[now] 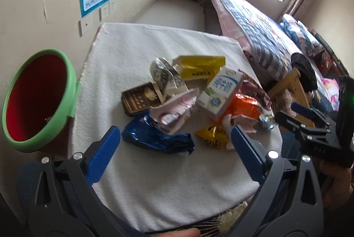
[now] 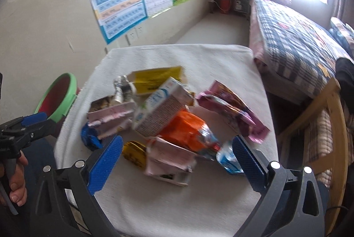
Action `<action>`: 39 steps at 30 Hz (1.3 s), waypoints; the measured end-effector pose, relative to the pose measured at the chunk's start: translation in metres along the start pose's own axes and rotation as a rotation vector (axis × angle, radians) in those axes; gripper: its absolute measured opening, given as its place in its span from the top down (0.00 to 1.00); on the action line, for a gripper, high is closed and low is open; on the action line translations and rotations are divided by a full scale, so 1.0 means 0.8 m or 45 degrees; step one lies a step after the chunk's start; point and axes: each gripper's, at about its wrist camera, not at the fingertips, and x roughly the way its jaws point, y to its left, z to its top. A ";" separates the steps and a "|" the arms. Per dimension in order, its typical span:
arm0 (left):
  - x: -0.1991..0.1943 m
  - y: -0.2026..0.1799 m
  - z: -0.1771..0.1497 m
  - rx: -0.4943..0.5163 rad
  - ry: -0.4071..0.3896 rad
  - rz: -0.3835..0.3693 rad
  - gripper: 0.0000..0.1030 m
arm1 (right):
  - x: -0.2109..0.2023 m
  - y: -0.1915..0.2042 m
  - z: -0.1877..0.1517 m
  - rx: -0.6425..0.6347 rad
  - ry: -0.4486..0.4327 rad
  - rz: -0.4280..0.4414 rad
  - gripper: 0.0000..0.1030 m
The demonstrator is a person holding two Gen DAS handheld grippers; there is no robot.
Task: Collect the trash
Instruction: 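Move both tools back over the trash pile, then grasp the blue wrapper with the left tool while the right tool grasps the pink paper packet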
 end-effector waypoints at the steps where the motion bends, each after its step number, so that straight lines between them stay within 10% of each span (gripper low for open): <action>1: 0.004 -0.004 -0.003 0.006 0.012 -0.002 0.05 | 0.001 -0.005 -0.001 0.011 0.006 -0.002 0.07; 25: 0.083 -0.007 -0.036 -0.088 0.194 0.066 0.11 | 0.070 0.000 -0.038 0.090 0.238 0.089 0.08; 39: 0.109 0.015 -0.039 -0.199 0.224 0.051 0.33 | 0.108 0.014 -0.041 0.066 0.294 0.072 0.20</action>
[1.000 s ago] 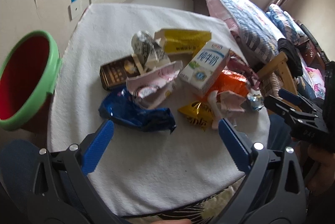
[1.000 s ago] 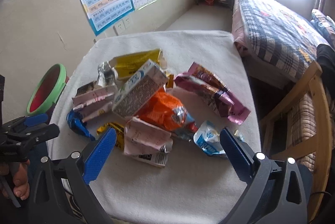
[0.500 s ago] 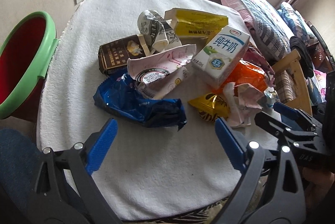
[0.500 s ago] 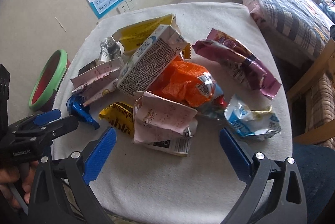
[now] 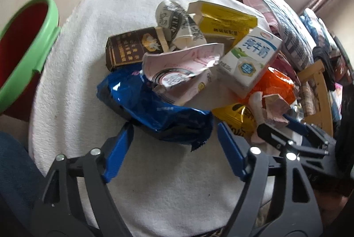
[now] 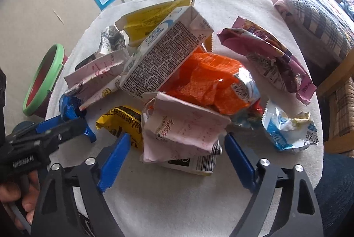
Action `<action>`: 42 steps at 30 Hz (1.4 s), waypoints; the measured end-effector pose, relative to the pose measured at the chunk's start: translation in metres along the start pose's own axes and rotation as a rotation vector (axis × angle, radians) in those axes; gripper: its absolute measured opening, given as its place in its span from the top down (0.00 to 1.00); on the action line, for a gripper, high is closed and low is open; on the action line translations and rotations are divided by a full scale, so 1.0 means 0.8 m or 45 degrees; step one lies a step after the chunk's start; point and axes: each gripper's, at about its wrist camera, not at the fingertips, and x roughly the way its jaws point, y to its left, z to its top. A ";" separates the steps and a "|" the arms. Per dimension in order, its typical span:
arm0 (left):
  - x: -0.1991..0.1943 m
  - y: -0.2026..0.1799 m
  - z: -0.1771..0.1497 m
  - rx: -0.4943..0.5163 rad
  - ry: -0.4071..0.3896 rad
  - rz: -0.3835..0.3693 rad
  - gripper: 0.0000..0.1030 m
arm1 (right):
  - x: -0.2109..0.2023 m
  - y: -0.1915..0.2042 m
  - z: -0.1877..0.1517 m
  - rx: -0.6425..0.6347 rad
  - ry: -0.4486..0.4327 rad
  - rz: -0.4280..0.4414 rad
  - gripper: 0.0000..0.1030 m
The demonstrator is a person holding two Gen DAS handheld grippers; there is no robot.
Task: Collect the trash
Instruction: 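Grasp the blue wrapper with the left tool while the right tool grasps the pink paper packet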
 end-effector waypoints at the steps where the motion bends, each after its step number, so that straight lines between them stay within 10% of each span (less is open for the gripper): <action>1: 0.004 0.004 0.001 -0.022 0.015 -0.007 0.41 | 0.002 0.000 0.000 -0.002 0.002 -0.003 0.23; 11: -0.001 0.007 -0.007 -0.037 0.031 -0.062 0.63 | 0.000 -0.006 -0.002 0.011 -0.008 0.018 0.30; 42: -0.079 -0.002 -0.019 0.010 -0.075 -0.082 0.68 | -0.070 0.007 0.000 0.000 -0.149 0.070 0.30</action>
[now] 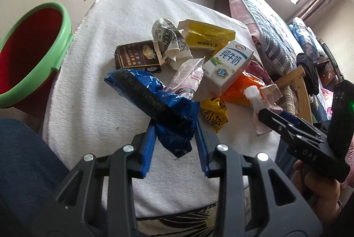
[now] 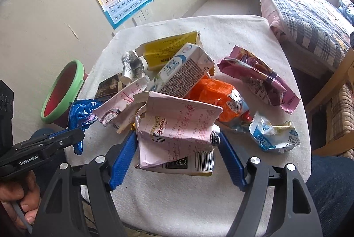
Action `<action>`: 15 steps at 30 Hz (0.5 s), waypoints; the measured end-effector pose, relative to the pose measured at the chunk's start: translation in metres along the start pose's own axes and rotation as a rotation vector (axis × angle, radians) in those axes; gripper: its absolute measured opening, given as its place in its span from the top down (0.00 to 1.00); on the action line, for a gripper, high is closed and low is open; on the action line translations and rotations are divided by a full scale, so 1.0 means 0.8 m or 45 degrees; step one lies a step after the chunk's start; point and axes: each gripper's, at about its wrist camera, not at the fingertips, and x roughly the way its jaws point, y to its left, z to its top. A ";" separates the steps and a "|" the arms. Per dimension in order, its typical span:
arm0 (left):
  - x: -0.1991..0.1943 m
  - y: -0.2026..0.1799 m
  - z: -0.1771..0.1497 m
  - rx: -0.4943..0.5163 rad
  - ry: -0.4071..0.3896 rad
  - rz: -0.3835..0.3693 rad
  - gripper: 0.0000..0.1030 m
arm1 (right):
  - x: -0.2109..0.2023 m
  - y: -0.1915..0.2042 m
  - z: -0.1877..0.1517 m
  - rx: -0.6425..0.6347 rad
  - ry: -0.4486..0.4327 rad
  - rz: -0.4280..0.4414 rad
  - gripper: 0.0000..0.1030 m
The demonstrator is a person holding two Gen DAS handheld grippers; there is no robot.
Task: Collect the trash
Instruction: 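Grasp the blue wrapper with the left tool while the right tool grasps the pink paper packet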
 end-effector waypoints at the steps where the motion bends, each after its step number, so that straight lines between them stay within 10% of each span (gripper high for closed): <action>1: -0.002 0.001 0.000 -0.002 -0.002 0.001 0.68 | -0.001 0.001 0.001 -0.002 -0.002 0.001 0.30; 15: -0.033 0.002 0.002 0.021 -0.058 0.030 0.74 | -0.009 0.020 0.006 -0.051 -0.032 0.019 0.30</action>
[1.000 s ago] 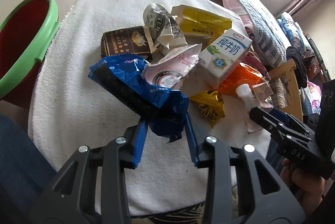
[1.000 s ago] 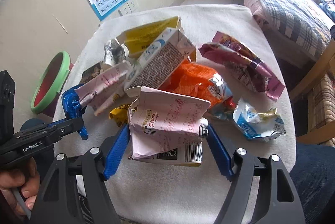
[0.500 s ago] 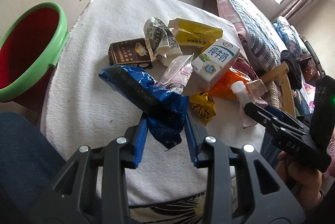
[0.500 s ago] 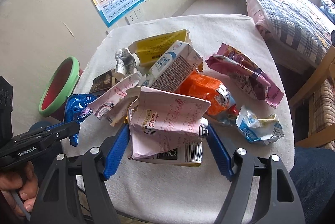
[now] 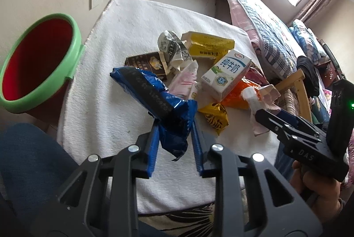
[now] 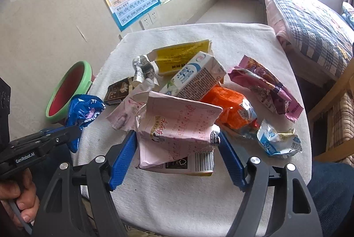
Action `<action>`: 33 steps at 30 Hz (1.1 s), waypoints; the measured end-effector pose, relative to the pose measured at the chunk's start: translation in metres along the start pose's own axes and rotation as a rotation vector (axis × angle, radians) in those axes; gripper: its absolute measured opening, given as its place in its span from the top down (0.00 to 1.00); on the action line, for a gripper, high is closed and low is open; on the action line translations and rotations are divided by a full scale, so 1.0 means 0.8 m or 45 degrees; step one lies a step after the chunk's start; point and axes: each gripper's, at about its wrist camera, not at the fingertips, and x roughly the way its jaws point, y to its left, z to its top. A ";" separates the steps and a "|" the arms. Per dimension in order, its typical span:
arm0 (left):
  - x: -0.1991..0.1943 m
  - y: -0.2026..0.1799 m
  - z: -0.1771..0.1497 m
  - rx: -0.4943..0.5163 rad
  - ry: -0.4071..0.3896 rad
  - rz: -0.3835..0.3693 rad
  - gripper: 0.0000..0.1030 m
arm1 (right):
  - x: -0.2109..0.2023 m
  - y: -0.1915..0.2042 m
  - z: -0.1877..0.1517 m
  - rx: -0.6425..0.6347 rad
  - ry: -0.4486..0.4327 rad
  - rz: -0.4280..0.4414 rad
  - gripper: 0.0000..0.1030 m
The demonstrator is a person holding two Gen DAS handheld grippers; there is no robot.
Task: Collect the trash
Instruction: 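Grasp the blue wrapper with the left tool while the right tool grasps the pink paper packet, then carry both items over the green bucket and open both tools to drop them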
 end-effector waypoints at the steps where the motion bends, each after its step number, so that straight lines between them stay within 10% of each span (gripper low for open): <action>1: -0.003 0.001 0.001 -0.002 -0.005 0.000 0.75 | 0.000 0.001 0.001 -0.003 -0.004 0.000 0.30; 33: -0.071 0.075 0.061 -0.018 -0.231 0.103 0.75 | 0.002 0.119 0.094 -0.219 -0.141 0.109 0.30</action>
